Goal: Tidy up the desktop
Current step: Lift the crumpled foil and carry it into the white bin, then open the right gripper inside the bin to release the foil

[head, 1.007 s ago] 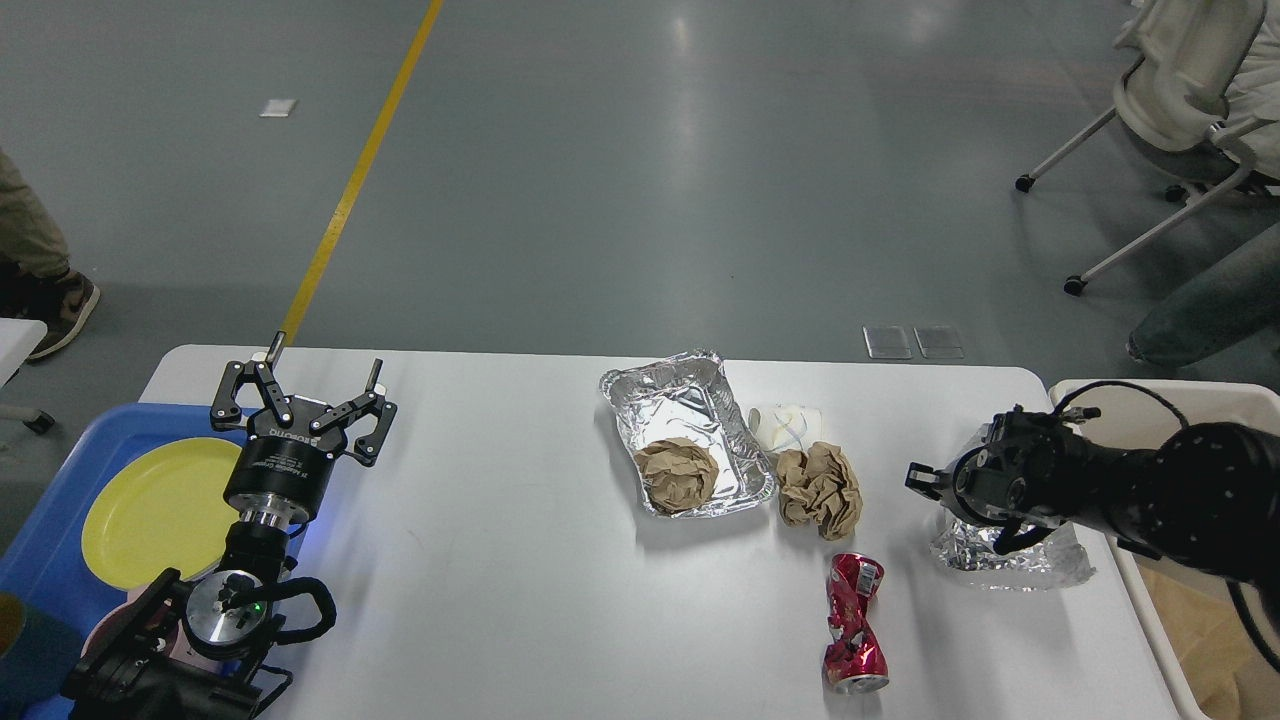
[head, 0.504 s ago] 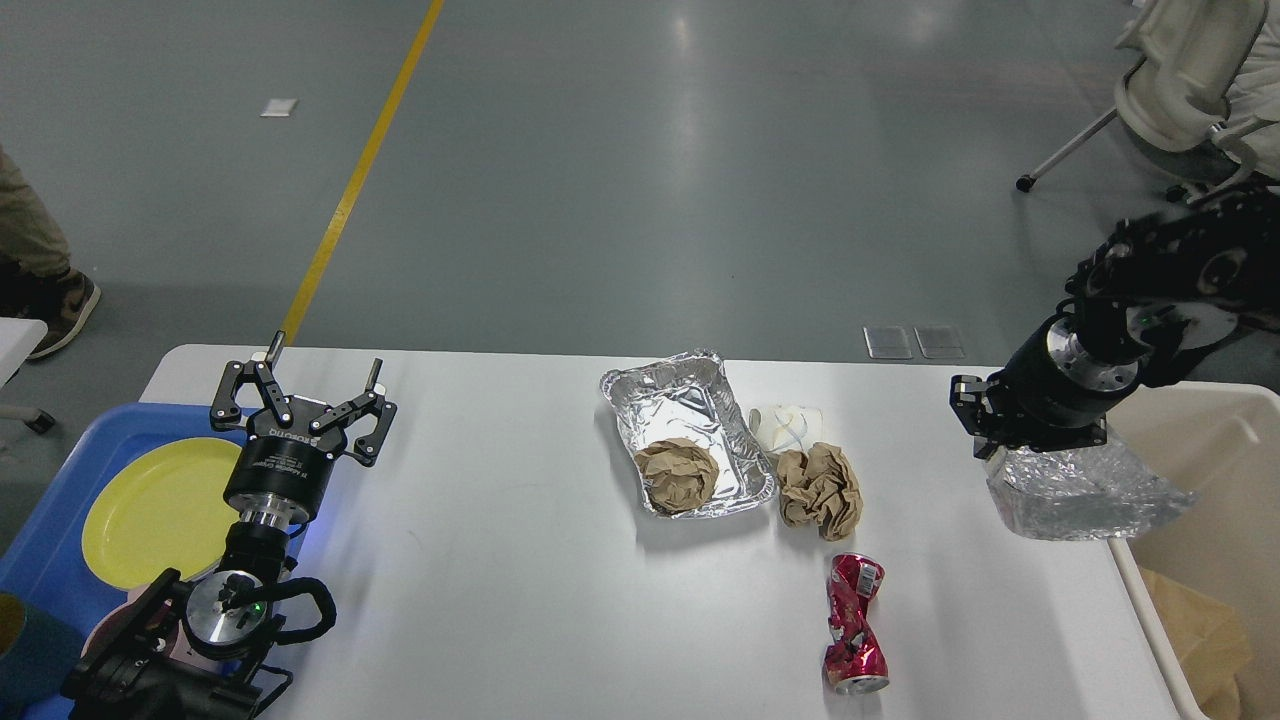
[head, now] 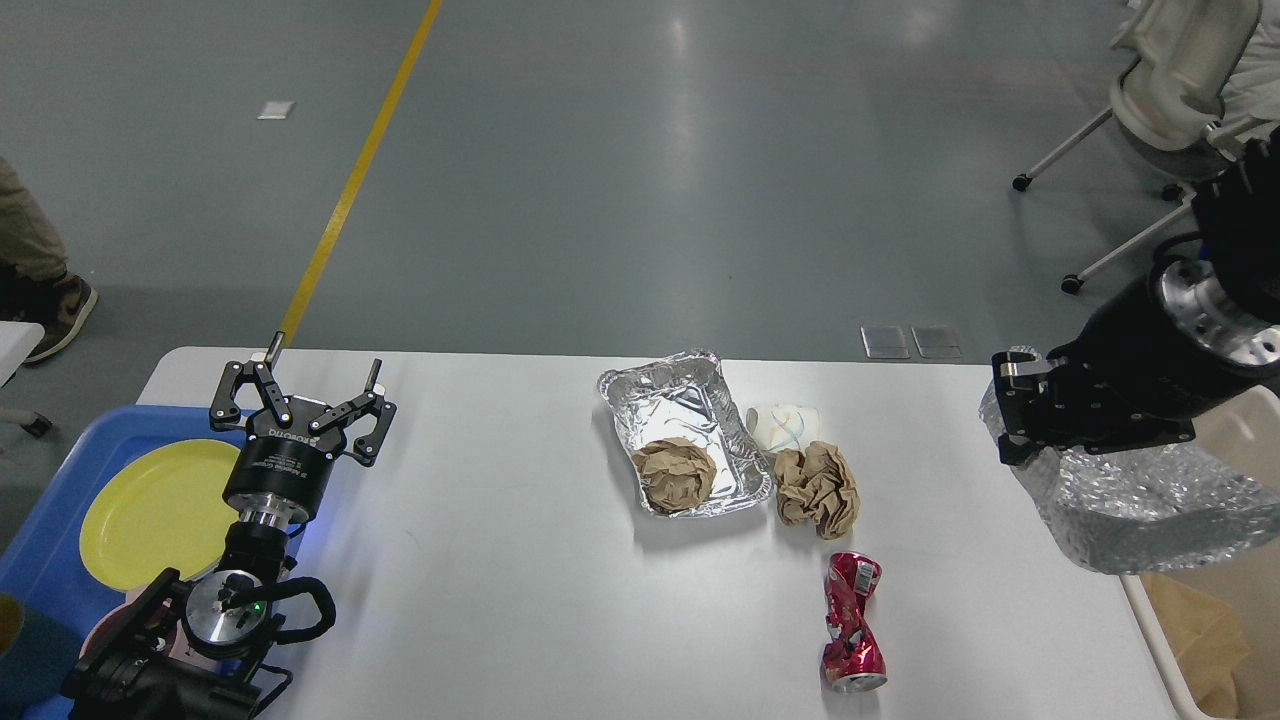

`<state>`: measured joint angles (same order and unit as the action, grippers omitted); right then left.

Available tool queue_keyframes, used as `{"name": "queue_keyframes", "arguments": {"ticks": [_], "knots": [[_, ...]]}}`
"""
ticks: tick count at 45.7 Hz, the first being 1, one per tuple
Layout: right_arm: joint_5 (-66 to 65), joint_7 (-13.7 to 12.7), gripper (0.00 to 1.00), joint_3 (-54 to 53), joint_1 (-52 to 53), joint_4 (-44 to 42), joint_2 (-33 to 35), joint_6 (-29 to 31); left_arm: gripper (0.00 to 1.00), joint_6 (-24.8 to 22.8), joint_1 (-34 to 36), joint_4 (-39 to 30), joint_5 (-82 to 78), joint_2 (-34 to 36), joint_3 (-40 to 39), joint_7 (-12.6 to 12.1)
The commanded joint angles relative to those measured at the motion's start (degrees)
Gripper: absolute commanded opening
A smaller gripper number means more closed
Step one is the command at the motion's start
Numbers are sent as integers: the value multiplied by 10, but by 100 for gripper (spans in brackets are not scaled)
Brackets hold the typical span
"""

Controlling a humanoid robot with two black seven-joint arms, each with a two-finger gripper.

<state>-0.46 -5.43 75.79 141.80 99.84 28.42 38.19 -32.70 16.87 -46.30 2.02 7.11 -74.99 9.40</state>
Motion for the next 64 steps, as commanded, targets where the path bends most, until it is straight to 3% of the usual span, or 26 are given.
{"name": "queue_keyframes", "arguments": {"ticks": [1, 14, 21, 31, 38, 52, 59, 64], "knots": [[-1, 0, 0, 3, 6, 2, 2, 6, 96, 0, 0, 0, 0, -1, -1, 0], [-7, 0, 0, 51, 1, -26, 19, -28, 96, 0, 0, 0, 0, 0, 0, 0], [-22, 0, 0, 90, -43, -96, 75, -53, 96, 0, 0, 0, 0, -1, 0, 0], [-52, 1, 0, 78, -194, -263, 164, -65, 96, 0, 0, 0, 0, 0, 0, 0], [-52, 3, 0, 5, -389, -398, 179, -122, 96, 0, 0, 0, 0, -1, 0, 0], [-51, 3, 0, -246, -789, -677, 118, -220, 96, 0, 0, 0, 0, -1, 0, 0], [-45, 7, 0, -282, -917, -809, 38, -276, 96, 0, 0, 0, 0, -1, 0, 0], [-43, 9, 0, -283, -974, -858, -4, -317, 96, 0, 0, 0, 0, -1, 0, 0]]}}
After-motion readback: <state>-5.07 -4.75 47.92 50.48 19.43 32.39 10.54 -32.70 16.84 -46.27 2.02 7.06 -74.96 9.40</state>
